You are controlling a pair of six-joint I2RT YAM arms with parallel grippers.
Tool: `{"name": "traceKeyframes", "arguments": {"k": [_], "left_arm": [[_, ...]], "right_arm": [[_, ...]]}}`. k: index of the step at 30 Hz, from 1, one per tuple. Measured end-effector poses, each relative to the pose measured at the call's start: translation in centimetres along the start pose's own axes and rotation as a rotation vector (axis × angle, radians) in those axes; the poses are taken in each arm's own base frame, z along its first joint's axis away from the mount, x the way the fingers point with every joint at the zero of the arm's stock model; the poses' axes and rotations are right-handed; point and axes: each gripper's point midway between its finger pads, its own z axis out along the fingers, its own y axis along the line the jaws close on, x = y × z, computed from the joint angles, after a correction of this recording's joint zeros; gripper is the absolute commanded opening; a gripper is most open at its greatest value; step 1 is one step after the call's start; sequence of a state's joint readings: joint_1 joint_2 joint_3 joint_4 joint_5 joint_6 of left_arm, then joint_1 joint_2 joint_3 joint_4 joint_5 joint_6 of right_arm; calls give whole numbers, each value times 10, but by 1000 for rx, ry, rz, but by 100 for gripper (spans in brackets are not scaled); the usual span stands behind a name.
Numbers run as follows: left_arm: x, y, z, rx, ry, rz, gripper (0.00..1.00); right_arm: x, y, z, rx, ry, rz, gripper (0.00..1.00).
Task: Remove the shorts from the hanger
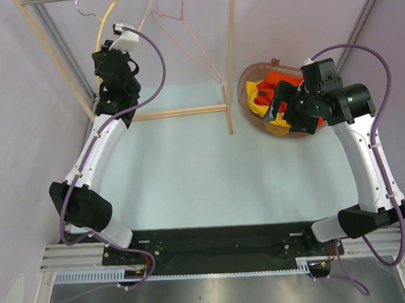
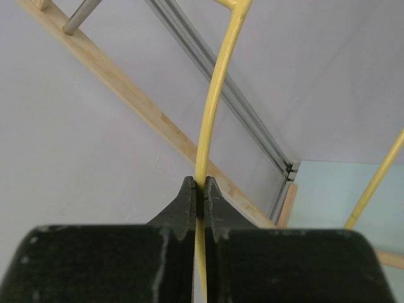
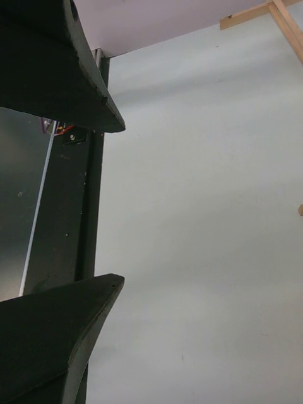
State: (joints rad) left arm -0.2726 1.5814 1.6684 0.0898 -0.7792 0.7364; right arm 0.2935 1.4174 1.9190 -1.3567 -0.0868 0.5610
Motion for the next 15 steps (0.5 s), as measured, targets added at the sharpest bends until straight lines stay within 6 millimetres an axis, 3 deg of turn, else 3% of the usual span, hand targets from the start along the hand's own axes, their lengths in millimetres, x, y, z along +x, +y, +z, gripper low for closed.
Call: {"name": "traceKeyframes", "arguments": {"k": [15], "left_arm": [[-10,-11,11,29,-25,-2,0]], "right_arm": [[0,0,0,1,0,3,100]]}}
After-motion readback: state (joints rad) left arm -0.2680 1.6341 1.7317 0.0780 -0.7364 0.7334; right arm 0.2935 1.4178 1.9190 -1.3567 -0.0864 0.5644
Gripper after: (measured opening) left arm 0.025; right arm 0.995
